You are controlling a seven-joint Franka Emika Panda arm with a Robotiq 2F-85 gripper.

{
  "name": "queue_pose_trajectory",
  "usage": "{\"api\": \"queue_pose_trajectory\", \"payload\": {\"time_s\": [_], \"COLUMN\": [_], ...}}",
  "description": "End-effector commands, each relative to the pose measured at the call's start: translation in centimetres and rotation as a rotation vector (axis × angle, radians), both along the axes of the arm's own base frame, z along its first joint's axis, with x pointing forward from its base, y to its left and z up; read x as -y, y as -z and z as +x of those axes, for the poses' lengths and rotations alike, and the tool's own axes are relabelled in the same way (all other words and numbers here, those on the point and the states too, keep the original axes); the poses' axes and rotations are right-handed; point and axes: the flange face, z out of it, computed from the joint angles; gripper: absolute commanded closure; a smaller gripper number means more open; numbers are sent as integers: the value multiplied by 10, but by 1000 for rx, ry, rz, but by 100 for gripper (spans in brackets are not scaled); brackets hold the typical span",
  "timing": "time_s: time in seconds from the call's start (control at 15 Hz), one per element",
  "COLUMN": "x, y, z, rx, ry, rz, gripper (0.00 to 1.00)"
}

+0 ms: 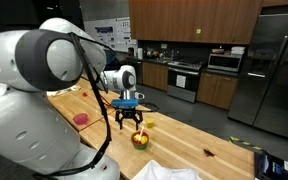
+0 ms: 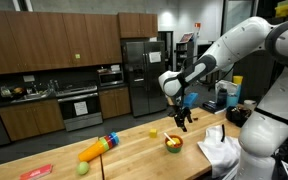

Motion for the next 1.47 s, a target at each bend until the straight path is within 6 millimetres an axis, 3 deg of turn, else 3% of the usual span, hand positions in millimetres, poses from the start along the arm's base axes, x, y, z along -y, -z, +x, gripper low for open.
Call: {"api": "queue_pose_trajectory", "payload": {"time_s": [0.0, 0.27, 0.47, 0.53, 0.6, 1.0, 1.4], "x": [-8, -18, -25, -26, -24, -26, -21], "y": [-14, -36, -46, -45, -43, -38, -21], "z": [27, 58, 75, 79, 70, 77, 98], "rx": [8, 136, 276, 291, 258, 293, 557], "ry": [-191, -121, 37, 97, 9, 80, -15], "rz": [55, 244, 267, 242, 249, 248, 255], "gripper": [0, 0, 0, 0, 0, 0, 0]}}
